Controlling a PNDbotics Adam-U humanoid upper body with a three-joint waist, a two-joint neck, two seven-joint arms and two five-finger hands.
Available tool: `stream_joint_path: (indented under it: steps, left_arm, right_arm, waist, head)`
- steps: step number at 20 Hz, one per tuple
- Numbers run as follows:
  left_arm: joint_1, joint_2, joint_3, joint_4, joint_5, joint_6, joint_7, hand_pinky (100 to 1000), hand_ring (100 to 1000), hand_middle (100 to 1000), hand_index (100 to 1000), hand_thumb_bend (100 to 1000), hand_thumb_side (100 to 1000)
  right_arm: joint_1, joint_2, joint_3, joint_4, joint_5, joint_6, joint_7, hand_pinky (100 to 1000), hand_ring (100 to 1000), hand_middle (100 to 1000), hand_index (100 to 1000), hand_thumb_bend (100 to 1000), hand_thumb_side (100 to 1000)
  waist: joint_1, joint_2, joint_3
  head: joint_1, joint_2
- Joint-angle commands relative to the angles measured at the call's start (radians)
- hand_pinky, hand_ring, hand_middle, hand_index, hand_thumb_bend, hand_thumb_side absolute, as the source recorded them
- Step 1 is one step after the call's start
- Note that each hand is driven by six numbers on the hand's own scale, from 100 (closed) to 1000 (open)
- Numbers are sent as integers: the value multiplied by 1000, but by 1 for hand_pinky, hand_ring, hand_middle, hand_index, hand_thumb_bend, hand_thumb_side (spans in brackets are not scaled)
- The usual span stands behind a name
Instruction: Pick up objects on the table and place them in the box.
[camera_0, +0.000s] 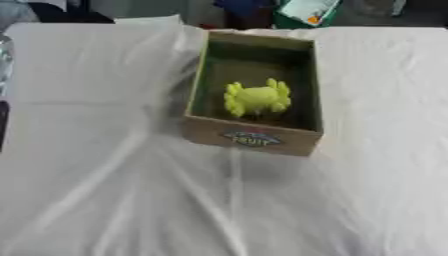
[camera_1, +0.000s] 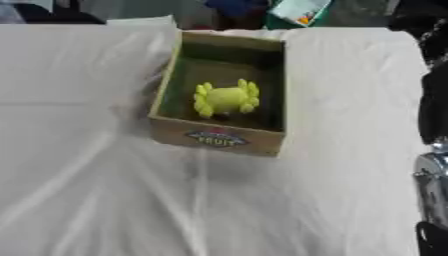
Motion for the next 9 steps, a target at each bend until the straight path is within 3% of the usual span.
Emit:
stream_joint_path:
  steps: [1, 9]
  left_arm:
    - [62, 21, 68, -65, 78, -48, 65, 479, 603, 570, 749, 100, 770]
    - [313, -126, 188, -69, 102, -347, -3, 496, 614, 593, 775, 100, 766]
  right_arm:
    - [-5, -27, -16, -20, 17, 0, -19, 809, 623, 719, 917, 100, 760]
    - [15, -36, -34, -20, 32, 2, -56, 808, 628, 726, 921, 100, 757]
  waist:
    - [0, -21, 8]
    - [-5, -15, 34]
  head:
    - [-25, 6]
    - [-68, 8]
